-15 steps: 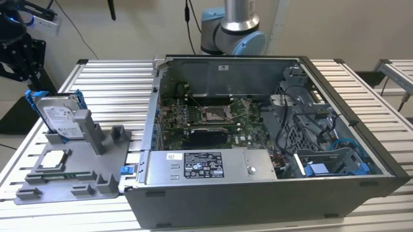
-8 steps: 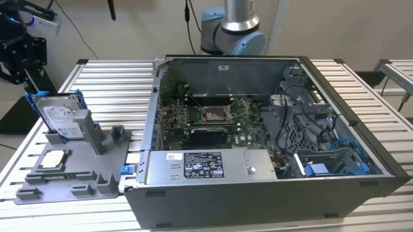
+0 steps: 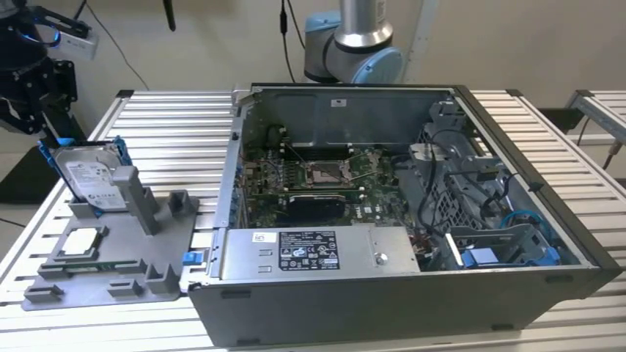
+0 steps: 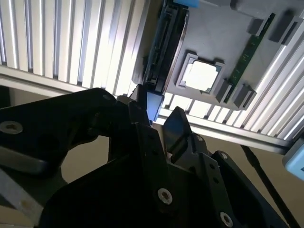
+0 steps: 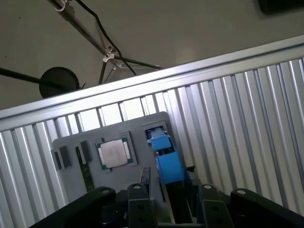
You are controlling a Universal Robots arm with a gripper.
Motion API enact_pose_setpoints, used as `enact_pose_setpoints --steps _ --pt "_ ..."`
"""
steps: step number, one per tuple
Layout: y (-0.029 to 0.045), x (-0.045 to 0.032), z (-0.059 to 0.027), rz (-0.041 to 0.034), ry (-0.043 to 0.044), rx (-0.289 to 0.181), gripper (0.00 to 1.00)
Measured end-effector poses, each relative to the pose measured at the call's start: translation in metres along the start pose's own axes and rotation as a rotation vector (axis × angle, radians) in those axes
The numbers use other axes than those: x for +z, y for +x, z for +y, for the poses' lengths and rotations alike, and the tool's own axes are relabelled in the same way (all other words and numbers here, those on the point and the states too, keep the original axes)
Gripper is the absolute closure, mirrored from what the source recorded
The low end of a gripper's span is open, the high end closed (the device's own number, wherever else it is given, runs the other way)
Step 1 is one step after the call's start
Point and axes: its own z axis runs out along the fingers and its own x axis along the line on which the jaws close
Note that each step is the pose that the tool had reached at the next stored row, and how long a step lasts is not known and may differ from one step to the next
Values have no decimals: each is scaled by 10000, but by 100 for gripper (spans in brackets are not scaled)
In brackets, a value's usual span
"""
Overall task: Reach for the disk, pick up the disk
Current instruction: 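Pick up the disk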
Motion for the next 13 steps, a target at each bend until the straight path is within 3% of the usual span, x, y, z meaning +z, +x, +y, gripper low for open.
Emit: enact_pose_setpoints --steps 6,7,13 --pt "-3 64 0 30 6 -1036 100" --pt "-2 76 0 35 9 -1192 0" --pt "1 180 8 55 38 -2050 0"
